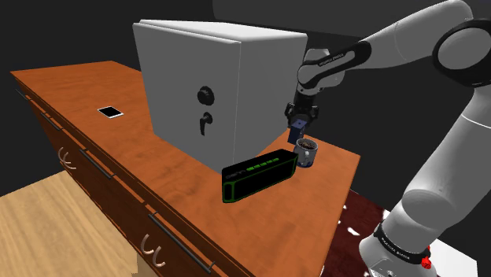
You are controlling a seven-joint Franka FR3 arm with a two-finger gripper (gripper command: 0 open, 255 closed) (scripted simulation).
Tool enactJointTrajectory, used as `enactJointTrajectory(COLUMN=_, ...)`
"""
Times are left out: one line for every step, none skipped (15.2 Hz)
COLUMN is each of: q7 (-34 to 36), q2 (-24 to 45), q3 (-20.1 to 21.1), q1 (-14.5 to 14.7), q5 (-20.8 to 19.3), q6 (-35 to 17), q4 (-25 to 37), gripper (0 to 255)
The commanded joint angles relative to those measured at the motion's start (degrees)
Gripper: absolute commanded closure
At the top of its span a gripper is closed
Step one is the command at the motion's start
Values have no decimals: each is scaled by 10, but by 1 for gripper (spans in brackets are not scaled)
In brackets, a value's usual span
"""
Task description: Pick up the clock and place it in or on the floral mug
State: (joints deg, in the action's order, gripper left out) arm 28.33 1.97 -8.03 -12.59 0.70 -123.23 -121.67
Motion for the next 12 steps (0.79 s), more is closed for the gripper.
enactJointTrajectory(q7=9, q2=22, q3=-4, q1=-4, q5=5, q6=-23, q4=4, gripper=0)
enactJointTrajectory(q7=8, q2=26, q3=-4, q1=-4, q5=6, q6=-30, q4=0, gripper=0)
enactJointTrajectory(q7=8, q2=30, q3=-4, q1=-4, q5=7, q6=-37, q4=-3, gripper=0)
enactJointTrajectory(q7=7, q2=34, q3=-4, q1=-4, q5=8, q6=-45, q4=-6, gripper=0)
enactJointTrajectory(q7=7, q2=38, q3=-3, q1=-4, q5=8, q6=-52, q4=-10, gripper=0)
enactJointTrajectory(q7=6, q2=42, q3=-3, q1=-4, q5=9, q6=-59, q4=-13, gripper=0)
enactJointTrajectory(q7=5, q2=47, q3=-3, q1=-4, q5=10, q6=-66, q4=-16, gripper=0)
enactJointTrajectory(q7=5, q2=49, q3=-3, q1=-4, q5=11, q6=-70, q4=-17, gripper=0)
enactJointTrajectory(q7=5, q2=49, q3=-3, q1=-4, q5=11, q6=-70, q4=-17, gripper=0)
enactJointTrajectory(q7=5, q2=49, q3=-3, q1=-4, q5=11, q6=-70, q4=-17, gripper=0)
enactJointTrajectory(q7=5, q2=49, q3=-3, q1=-4, q5=11, q6=-70, q4=-17, gripper=0)
enactJointTrajectory(q7=5, q2=49, q3=-3, q1=-4, q5=11, q6=-70, q4=-17, gripper=0)
